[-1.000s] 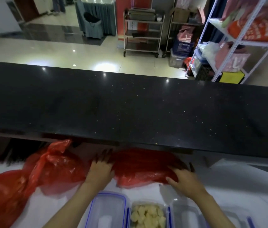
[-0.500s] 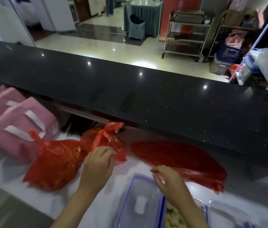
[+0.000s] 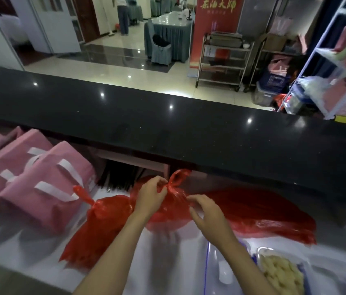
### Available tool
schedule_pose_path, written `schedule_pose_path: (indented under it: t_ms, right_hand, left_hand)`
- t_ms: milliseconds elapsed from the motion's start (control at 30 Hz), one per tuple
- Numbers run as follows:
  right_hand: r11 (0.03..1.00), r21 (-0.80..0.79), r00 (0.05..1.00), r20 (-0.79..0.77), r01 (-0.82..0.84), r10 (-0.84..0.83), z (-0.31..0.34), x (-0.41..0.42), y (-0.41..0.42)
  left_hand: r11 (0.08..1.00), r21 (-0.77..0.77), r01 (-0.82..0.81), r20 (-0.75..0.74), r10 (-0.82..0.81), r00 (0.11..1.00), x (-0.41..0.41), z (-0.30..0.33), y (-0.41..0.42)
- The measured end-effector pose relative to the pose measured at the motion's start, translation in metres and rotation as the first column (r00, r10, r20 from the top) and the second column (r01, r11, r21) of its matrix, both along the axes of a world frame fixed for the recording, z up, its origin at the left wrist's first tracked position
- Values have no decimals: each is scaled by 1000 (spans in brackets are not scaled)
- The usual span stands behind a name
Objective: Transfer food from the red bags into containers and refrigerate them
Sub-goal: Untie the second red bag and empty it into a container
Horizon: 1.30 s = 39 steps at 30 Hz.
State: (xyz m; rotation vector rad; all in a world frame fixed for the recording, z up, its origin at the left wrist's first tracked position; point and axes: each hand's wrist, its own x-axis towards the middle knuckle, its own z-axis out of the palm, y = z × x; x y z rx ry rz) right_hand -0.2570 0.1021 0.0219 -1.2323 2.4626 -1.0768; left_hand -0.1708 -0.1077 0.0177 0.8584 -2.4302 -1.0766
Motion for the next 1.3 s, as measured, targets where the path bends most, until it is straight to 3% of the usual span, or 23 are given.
schedule_pose_path:
  t_ms: [200,367,500,600,867,1033,1100,1300]
  right_hand:
    - [995,-86,999,25,43,-41,2,24,-34]
    - [981,-191,998,57,38,-27,17,49,-47]
    - [965,-255,997,54,63,-51,28,62,-42]
    - [957,-287,994,112,49,-17,30,69,-31]
    - [982,-191,982,187,-4,41,35,63,-23]
    - [996,-65,989,128,-62,70,48,49,-24]
    - [996,-48,988,128,-79,85,46,46,-27]
    - [992,-126,974,227,9,20,26,47,-37]
  left_hand:
    - [984,165,-67,-277,111,954,37,21,18]
    - [939,343,23,-439,139,888,69,43,37]
    - [805,589,74,-449,250,858,75,36,49]
    - [664,733,146,-390,235,891,78,26,49]
    - [780,545,307,-427,-56,902,81,20,42]
    - [818,346,460,-384,-324,865,79,26,35]
    - [810,301,504,-361,-392,846,77,29,32]
    - [673,439,595,-288,-522,803,71,35,4]
